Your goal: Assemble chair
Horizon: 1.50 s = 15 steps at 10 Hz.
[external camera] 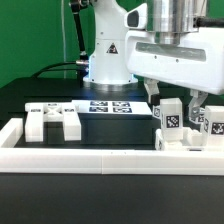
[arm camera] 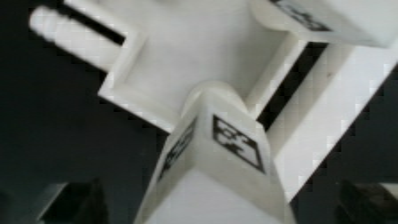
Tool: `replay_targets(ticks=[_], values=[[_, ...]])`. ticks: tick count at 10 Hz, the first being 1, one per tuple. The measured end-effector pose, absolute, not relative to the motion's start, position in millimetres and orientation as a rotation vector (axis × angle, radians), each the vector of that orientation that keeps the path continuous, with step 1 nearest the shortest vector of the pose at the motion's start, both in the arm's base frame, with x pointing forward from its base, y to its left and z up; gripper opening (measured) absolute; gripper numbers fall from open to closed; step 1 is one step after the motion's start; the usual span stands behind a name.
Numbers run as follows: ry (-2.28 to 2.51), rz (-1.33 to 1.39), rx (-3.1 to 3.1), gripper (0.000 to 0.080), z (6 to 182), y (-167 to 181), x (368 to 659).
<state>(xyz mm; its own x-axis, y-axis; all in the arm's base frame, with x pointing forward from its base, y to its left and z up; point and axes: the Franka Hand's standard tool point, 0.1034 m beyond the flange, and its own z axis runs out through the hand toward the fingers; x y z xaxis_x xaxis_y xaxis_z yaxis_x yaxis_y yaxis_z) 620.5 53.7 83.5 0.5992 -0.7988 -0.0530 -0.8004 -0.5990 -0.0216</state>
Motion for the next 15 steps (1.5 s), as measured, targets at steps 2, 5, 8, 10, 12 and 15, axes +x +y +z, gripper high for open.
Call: replay_targets(ticks=[2, 5, 8, 10, 12, 15], values=[[1.112, 0.051, -2.891, 0.0649, 83.3, 52.2, 620.5], [0.632, -0.007, -3.027, 0.0649, 83.6, 49.4, 623.6], [0.297, -0.012, -3.085, 0.0649, 83.1, 52.4, 622.1], [0.282, -0.011, -3.087, 0.0649, 82.8, 52.0, 622.0], [0.283, -0.009, -3.087, 0.0386, 81.7, 51.4, 621.6], [0.326, -0.008, -3.083, 0.0289, 81.5, 51.3, 621.6]])
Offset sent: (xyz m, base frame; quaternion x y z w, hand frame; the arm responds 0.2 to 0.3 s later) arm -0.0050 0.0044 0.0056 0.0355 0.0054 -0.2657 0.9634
